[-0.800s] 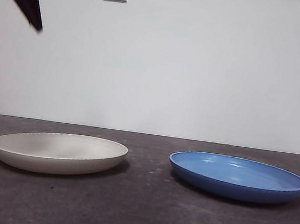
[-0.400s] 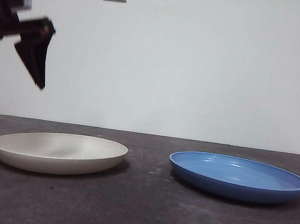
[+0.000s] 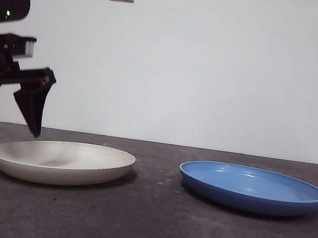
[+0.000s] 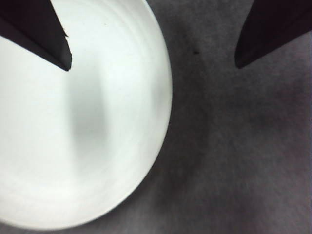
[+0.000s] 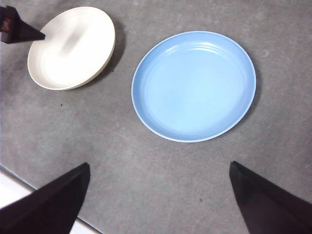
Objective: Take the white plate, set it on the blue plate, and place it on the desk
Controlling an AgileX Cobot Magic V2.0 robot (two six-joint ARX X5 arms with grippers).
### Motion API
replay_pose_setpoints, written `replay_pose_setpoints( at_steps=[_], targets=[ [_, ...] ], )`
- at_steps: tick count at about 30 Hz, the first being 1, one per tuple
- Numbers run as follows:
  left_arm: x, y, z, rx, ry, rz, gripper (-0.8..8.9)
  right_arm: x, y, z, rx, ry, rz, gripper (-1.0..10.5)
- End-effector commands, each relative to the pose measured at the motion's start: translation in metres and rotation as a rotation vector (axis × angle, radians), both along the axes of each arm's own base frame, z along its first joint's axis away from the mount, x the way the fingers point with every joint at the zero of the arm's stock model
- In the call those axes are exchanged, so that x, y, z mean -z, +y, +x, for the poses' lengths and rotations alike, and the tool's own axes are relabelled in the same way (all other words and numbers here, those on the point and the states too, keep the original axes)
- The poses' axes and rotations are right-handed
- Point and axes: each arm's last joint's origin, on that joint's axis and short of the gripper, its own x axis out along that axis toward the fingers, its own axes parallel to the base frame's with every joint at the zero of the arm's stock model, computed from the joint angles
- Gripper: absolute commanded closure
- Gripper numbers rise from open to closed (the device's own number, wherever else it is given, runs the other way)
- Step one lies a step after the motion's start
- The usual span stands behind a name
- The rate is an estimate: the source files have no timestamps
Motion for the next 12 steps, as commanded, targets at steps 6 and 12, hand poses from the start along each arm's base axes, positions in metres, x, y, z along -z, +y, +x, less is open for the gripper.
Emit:
replay_pose_setpoints(
  at_steps=[6,12],
  targets=[
    [0.0122,-0.0019,0.0091,-0.002,0.037,0.006,3.33,-0.0052,0.0006,0.0008,-0.001,-0.014,0.008,4.9],
    [0.0128,-0.0018,0.0084,-0.004,0.048,0.007,5.56,-0.0052,0.0006,0.0008,-0.001,-0.014,0.008,4.9]
  ],
)
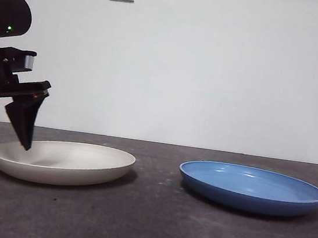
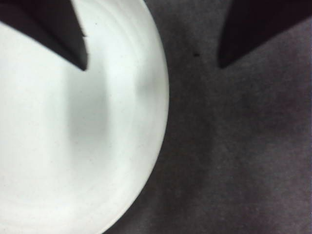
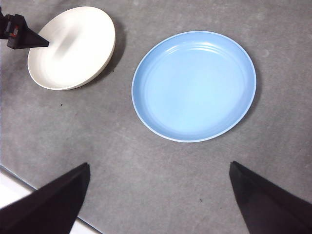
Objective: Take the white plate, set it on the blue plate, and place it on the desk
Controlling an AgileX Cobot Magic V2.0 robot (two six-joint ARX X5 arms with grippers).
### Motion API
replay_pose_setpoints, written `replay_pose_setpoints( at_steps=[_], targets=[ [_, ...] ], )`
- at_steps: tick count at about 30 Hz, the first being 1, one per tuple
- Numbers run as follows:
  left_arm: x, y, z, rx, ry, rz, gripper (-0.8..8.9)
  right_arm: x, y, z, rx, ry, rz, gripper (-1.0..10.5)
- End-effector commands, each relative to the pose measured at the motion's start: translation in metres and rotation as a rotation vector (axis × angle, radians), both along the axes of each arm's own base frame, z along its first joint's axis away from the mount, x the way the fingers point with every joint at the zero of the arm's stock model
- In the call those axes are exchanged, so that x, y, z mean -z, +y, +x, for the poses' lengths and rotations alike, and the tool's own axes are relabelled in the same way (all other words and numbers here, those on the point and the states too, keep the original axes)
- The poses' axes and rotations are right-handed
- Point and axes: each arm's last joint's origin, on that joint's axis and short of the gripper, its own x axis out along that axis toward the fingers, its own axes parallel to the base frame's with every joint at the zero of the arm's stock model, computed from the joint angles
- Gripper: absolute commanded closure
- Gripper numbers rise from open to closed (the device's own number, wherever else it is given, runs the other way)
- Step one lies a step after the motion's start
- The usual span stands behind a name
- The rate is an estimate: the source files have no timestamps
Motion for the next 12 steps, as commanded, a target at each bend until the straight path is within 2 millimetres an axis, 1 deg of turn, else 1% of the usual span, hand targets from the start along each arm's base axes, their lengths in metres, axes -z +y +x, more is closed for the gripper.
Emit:
replay_pose_setpoints(
  at_steps=[1,3,7,10,11,12],
  targets=[
    [0.0000,-0.0010,0.0048,-0.010,0.004,-0.003,6.12,-0.0052,0.0006,0.0008,0.000,-0.014,0.008,4.9],
    [0.0001,-0.0010,0.0047,-0.017,0.006,-0.005,6.59,-0.0052,0.0006,0.0007,-0.001,-0.013,0.008,4.9],
    [-0.0003,-0.0011,0.0054,-0.027,0.000,-0.009,6.81,-0.0052,0.0006,0.0007,-0.001,-0.014,0.008,4.9],
    [-0.0002,-0.0010,0.0054,-0.027,0.000,-0.008,7.84,-0.0052,0.0006,0.0006,-0.001,-0.014,0.008,4.9],
    [-0.0002,-0.0010,0.0054,-0.027,0.000,-0.008,8.04,-0.0052,0.0006,0.0006,-0.001,-0.014,0.008,4.9],
    [-0.0003,-0.0010,0.0054,-0.027,0.000,-0.009,8.04,-0.0052,0.0006,0.0006,-0.001,-0.014,0.008,4.9]
  ],
)
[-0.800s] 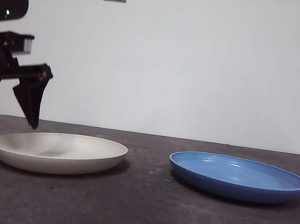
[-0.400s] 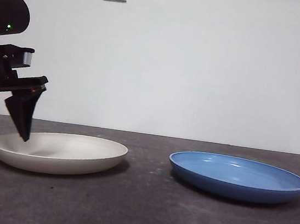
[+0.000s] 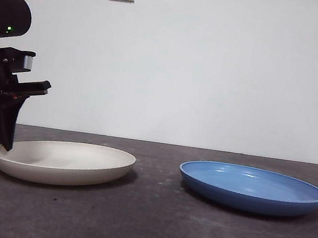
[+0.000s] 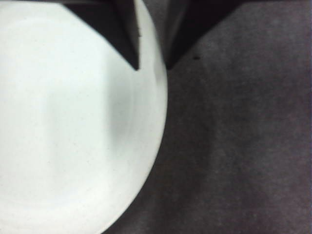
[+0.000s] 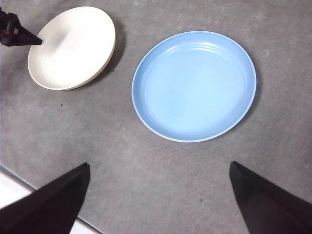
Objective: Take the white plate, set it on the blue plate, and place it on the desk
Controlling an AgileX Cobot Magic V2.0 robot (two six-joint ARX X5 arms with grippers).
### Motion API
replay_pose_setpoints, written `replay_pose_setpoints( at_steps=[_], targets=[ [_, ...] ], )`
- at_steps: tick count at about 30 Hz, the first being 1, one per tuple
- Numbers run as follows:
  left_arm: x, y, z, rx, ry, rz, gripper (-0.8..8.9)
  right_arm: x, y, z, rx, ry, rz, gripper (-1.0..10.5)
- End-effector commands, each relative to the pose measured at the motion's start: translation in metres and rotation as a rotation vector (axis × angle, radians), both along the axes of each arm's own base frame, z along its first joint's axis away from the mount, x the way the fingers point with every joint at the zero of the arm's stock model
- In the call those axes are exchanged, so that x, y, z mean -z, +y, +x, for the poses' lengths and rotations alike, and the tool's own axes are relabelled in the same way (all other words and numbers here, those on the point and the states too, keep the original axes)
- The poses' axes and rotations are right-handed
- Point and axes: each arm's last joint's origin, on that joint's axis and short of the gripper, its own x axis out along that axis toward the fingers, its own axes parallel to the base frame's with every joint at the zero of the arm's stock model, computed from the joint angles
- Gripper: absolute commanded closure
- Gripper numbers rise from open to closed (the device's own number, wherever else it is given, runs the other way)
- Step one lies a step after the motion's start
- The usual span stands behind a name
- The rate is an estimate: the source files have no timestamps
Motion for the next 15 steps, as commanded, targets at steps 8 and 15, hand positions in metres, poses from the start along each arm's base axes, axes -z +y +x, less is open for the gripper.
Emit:
replay_pose_setpoints(
  at_steps=[8,15],
  targets=[
    [-0.001,-0.001,0.006,-0.011,-0.009,-0.003,8.04,-0.005,0.001,0.001,-0.001,-0.014,0.008,4.9],
    [-0.014,0.002,0.005,-0.060,-0.043,-0.031,8.04,-0.005,0.001,0.001,0.000,-0.014,0.008,4.9]
  ],
)
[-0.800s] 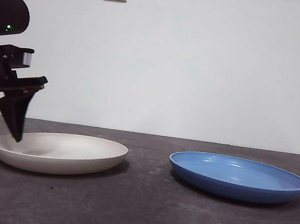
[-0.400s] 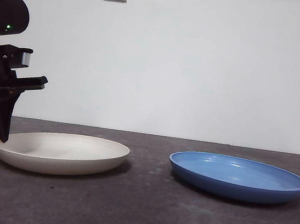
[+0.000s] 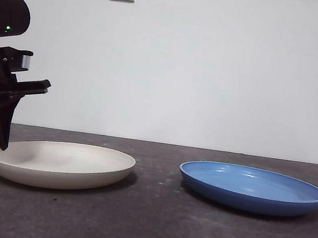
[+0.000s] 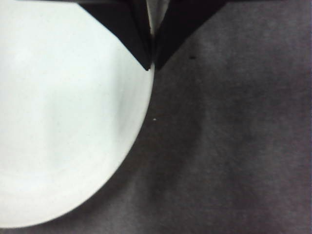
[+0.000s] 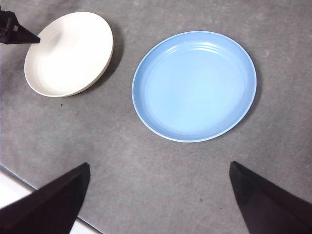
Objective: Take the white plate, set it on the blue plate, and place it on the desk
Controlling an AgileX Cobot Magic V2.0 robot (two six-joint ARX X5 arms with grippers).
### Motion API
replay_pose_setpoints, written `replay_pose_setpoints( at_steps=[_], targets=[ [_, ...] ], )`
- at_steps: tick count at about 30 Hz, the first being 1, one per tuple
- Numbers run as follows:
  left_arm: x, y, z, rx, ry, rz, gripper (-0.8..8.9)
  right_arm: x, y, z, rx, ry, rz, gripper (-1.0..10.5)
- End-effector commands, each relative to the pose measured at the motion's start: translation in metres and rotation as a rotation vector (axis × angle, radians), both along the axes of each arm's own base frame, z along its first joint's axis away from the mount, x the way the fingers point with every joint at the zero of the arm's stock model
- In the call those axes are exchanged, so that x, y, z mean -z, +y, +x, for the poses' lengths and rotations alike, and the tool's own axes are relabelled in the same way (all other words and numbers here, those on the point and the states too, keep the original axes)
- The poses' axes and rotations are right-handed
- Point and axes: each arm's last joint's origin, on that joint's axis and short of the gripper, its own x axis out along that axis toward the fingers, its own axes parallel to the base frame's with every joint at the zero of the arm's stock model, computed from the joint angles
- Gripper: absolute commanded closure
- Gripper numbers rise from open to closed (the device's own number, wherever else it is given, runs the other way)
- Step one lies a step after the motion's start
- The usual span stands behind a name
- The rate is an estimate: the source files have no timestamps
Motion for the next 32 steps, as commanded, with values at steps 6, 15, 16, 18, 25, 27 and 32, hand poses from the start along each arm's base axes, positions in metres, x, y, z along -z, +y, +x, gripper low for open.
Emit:
replay_pose_setpoints(
  at_steps=[6,15,16,18,25,27,32],
  targets=[
    [-0.052,-0.001,-0.005,-0.027,-0.157,-0.064,8.04,-0.005,0.001,0.001,0.000,-0.013,0.008,4.9],
    [-0.112,-0.030,-0.019,0.079,-0.276,-0.153,8.04,-0.005,0.001,0.001,0.000,-0.014,0.008,4.9],
    [-0.117,-0.036,-0.020,0.097,-0.289,-0.163,8.04,-0.005,0.001,0.000,0.002,-0.013,0.010,4.9],
    [-0.124,-0.048,-0.021,0.126,-0.309,-0.182,8.04,-0.006,0.001,0.000,0.009,-0.011,0.016,4.9],
    [-0.127,-0.092,-0.022,0.233,-0.333,-0.233,8.04,-0.010,-0.001,-0.010,0.044,-0.033,0.044,4.9],
    [-0.123,-0.102,-0.019,0.250,-0.320,-0.238,8.04,-0.011,-0.001,-0.014,0.046,-0.046,0.048,4.9],
    [-0.106,-0.134,-0.004,0.292,-0.269,-0.245,8.04,-0.014,-0.003,-0.025,0.062,-0.078,0.072,4.9]
  ],
)
